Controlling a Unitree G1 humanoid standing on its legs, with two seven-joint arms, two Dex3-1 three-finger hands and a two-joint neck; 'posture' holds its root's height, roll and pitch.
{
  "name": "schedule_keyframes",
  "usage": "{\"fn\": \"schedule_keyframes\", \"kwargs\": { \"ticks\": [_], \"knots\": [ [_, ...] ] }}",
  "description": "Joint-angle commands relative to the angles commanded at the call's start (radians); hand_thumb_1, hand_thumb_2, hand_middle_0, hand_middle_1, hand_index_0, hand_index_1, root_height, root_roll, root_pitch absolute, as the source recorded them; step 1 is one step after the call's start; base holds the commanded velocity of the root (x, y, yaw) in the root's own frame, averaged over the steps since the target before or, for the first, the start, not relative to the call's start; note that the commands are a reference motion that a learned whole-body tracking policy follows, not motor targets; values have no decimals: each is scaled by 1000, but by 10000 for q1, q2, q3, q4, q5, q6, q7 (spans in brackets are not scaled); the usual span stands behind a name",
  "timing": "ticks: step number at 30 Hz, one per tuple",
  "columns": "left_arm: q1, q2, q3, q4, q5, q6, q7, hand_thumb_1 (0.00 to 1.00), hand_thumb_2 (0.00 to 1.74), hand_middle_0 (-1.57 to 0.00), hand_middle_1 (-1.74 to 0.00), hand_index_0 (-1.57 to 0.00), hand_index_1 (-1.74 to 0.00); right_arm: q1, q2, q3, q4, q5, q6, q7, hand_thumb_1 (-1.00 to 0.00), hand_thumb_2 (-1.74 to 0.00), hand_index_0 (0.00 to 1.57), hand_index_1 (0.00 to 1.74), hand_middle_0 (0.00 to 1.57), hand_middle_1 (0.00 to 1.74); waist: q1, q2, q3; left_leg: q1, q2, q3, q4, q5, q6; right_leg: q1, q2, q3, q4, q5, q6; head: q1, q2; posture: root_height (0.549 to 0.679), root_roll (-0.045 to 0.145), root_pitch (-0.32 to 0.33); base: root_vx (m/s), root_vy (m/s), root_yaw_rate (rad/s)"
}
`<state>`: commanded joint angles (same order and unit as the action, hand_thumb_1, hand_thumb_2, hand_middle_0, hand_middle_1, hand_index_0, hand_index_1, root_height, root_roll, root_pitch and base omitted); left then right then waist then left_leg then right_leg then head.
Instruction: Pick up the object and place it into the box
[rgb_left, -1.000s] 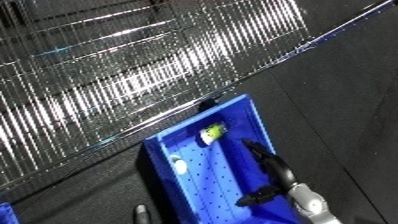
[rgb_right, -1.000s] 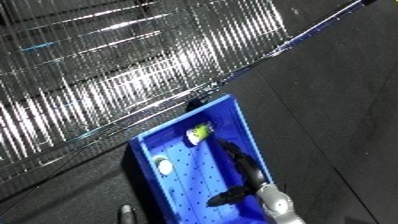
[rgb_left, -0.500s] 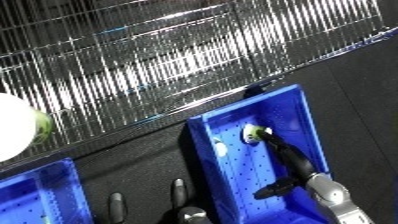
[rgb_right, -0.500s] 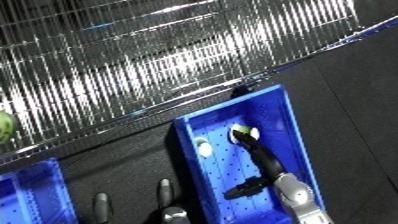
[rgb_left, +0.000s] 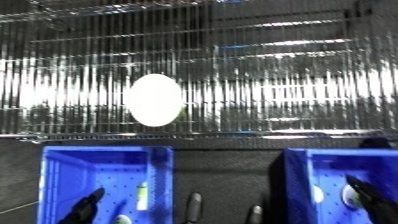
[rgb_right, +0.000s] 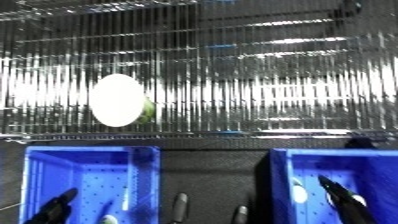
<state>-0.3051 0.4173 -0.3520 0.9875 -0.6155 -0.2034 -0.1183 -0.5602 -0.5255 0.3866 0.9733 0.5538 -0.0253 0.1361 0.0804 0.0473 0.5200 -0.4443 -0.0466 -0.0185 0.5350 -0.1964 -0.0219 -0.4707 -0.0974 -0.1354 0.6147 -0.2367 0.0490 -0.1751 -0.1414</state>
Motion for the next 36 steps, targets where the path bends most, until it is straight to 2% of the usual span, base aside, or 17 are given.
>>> {"fn": "schedule_keyframes", "kwargs": {
  "ticks": [8,13,18,22,30,36],
  "knots": [
    [-17,246,-81,-644,-197,-356,-104,150,261,-235,-261,-235,-261,-55,250,196,648,231,-142,122,0,0,0,0,0,0,340,-157,0,-181,51,-120,51,65,16,6,-34,-186,17,44,56,-662,399,650,46,91,-8,-21,87],
    [15,516,-269,-1707,-249,-927,-158,150,261,-235,-261,-235,-261,5,382,242,921,629,-184,265,0,0,0,0,0,0,591,-322,0,-289,83,-251,-18,102,11,-7,-64,-360,38,72,91,-219,493,650,38,96,1,-32,86],
    [130,906,-555,-3460,-323,-1693,148,150,261,-235,-261,-235,-261,164,458,157,1207,1138,-48,477,0,0,0,0,0,0,845,-349,0,-419,45,-377,-9,58,22,-75,-141,-518,157,42,99,421,400,649,35,102,6,-6,140],
    [165,1302,-556,-4945,-201,-2248,399,150,261,-235,-261,-235,-261,429,548,22,1505,1430,-147,495,0,0,0,0,0,0,1064,-369,0,-475,-28,-519,-33,42,29,-79,-220,-669,202,21,95,826,600,649,34,106,30,-42,203],
    [345,2065,23,-7906,-33,-2944,520,150,261,-235,-261,-235,-261,933,775,-252,1867,2065,-466,537,0,0,0,0,0,0,1481,-539,0,-536,-133,-754,-29,-40,26,48,-359,-1004,97,54,84,1850,470,652,34,114,28,-66,161],
    [639,2127,771,-9274,-82,-3486,598,150,261,-235,-261,-235,-261,1322,850,-443,1905,2371,-658,607,0,0,0,0,0,0,1669,-634,0,-511,-188,-856,-21,-91,24,169,-420,-1092,47,42,70,2098,329,653,34,112,34,-44,71]
  ]
}}
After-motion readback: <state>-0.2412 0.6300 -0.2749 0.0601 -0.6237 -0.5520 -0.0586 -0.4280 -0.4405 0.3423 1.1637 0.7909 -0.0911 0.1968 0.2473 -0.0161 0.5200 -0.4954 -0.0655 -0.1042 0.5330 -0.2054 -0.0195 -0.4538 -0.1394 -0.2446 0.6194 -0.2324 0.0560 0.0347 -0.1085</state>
